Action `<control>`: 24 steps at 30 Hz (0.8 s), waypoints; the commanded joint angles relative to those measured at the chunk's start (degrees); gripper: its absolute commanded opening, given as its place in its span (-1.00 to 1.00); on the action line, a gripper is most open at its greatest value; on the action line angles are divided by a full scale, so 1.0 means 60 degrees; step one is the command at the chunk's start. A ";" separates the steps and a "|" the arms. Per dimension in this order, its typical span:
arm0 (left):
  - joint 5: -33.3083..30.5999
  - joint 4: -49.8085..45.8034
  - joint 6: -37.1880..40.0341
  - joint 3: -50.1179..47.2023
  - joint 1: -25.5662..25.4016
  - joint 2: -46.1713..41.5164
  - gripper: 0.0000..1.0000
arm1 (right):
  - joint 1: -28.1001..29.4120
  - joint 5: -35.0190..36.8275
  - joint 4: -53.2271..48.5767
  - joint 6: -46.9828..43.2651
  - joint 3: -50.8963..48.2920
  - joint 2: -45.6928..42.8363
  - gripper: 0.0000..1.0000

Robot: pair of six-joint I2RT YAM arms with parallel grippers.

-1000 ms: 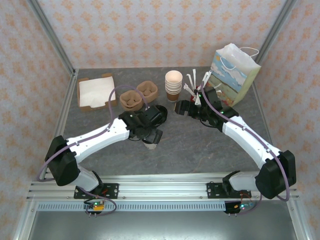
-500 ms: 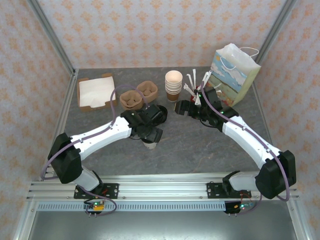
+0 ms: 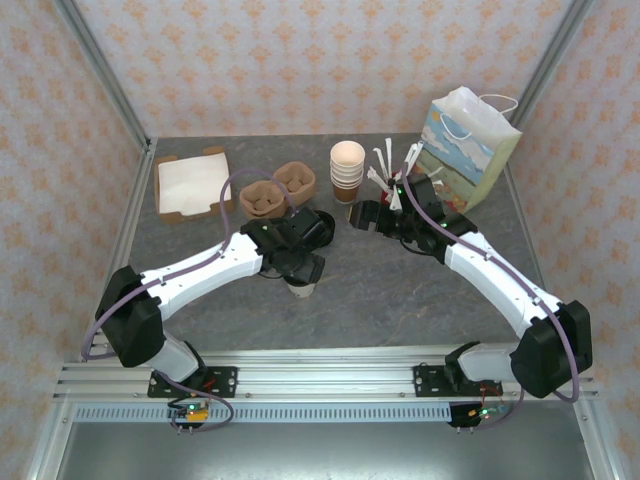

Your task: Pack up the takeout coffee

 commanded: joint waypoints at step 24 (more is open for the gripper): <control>0.0245 -0.1505 0.0996 -0.0875 0.0039 0.1246 -0.08 | 0.0007 0.0089 0.0399 0.0084 -0.0410 -0.0032 0.95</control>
